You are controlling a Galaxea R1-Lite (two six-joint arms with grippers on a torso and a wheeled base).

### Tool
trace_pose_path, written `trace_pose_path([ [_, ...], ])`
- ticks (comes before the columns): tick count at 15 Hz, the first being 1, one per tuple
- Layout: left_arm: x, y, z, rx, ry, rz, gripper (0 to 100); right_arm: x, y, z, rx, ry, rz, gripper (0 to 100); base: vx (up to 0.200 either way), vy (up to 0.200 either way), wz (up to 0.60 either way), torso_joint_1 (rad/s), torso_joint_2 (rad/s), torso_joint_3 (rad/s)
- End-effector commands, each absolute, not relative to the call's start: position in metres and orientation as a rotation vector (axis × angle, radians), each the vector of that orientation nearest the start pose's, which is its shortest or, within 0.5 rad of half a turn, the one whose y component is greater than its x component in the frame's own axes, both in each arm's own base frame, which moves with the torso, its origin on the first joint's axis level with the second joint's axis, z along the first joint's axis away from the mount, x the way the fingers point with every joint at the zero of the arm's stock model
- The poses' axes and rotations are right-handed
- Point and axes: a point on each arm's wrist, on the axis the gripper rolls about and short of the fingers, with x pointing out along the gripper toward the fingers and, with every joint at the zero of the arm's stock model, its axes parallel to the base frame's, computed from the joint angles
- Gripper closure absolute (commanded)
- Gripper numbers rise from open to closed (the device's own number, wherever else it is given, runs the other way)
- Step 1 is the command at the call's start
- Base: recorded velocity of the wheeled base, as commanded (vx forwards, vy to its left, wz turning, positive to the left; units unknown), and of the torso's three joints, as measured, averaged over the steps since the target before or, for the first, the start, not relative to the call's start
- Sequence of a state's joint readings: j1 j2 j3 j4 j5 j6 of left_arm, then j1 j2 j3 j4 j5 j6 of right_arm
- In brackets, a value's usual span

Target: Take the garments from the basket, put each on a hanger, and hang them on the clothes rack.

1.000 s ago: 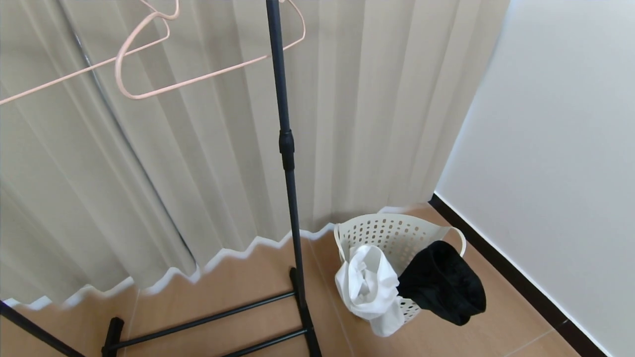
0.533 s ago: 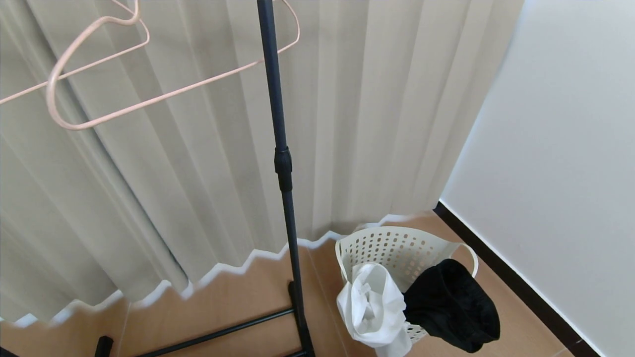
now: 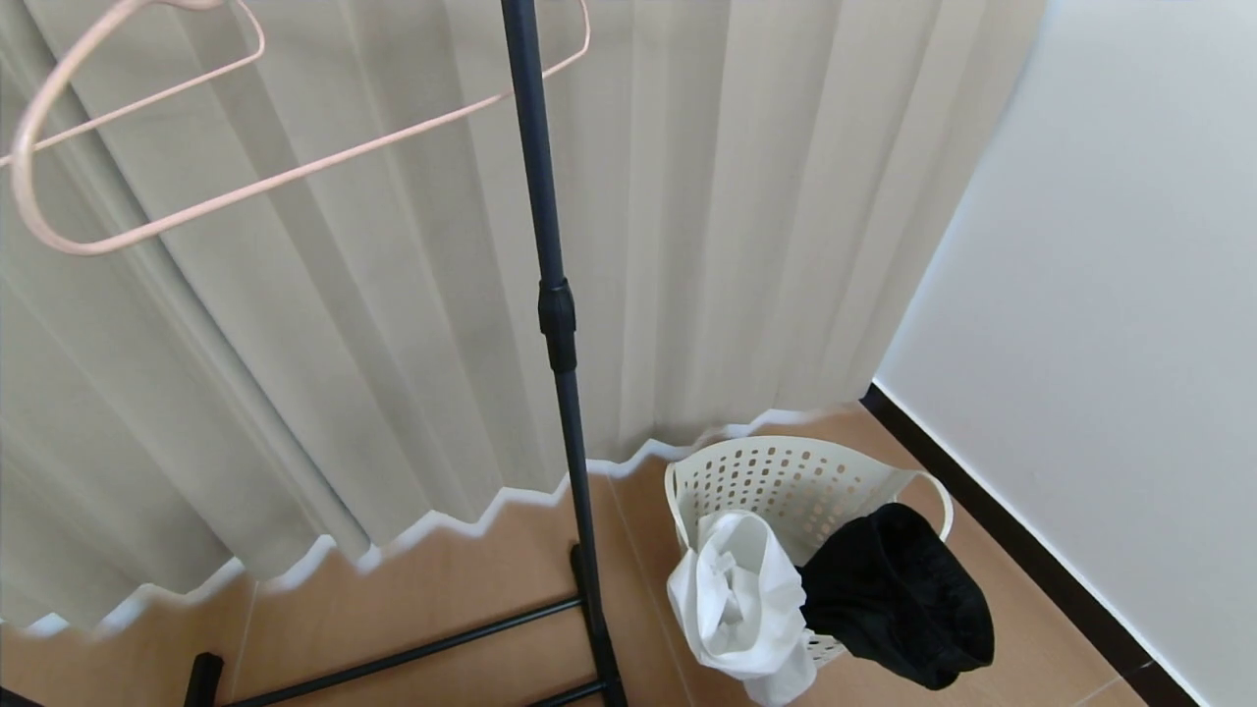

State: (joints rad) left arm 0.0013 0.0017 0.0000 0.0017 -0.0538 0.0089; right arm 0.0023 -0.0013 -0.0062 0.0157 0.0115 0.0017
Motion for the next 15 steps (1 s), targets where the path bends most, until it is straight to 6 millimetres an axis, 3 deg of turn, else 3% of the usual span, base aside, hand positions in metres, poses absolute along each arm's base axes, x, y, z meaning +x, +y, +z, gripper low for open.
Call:
trace_pose_path([
  [1, -0.0227, -0.0012, 0.0754, 0.008, 0.003, -0.052, 0, -0.0233, 0.0002, 0.0756, 0.002, 0.009, 0.015, 0, 0.000, 0.000, 0.00, 0.002, 0.00, -0.183],
  [15, -0.0227, -0.0012, 0.0754, 0.008, 0.003, -0.052, 0, -0.0233, 0.0002, 0.0756, 0.002, 0.009, 0.014, 0, 0.000, 0.000, 0.00, 0.003, 0.00, -0.197],
])
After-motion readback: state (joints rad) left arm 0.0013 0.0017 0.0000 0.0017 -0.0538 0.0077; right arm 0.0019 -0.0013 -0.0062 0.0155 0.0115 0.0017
